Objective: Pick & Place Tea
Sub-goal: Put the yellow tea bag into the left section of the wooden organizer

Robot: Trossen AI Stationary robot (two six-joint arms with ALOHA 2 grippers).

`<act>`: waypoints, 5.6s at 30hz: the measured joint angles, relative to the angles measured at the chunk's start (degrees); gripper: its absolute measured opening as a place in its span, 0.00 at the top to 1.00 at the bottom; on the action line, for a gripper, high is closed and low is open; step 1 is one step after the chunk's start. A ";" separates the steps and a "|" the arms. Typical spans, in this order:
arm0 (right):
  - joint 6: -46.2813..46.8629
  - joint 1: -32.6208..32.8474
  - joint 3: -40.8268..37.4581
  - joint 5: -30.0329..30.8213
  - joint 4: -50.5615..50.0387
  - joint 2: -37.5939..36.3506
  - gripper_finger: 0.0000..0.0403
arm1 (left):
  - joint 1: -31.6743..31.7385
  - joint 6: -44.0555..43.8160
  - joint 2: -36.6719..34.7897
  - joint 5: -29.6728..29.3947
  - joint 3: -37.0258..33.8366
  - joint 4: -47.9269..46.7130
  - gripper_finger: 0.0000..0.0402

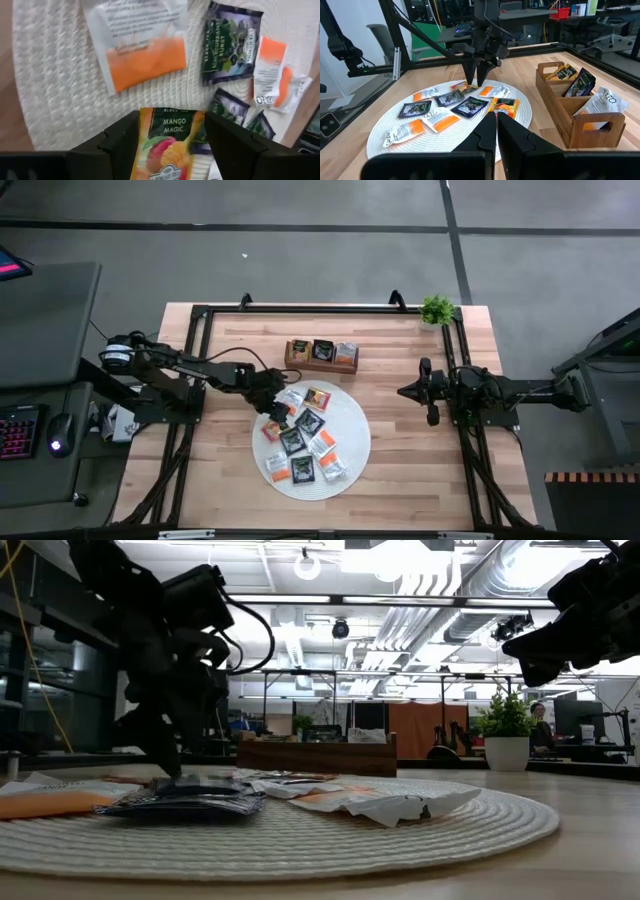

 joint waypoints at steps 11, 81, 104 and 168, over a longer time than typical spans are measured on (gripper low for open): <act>0.00 -0.01 0.00 -0.02 0.09 0.00 0.97 | -0.36 0.68 0.00 -2.42 -0.01 -2.02 0.45; -0.01 0.00 -0.01 -0.02 0.39 0.00 0.97 | -6.15 10.37 7.93 -21.43 0.24 -0.89 1.00; -0.01 0.00 -0.01 -0.02 0.41 0.00 0.97 | -6.20 13.34 -1.65 -22.08 10.01 -19.09 1.00; 0.01 -0.01 -0.01 -0.02 0.42 0.04 0.97 | -13.55 17.79 7.13 -23.15 19.09 -34.59 0.01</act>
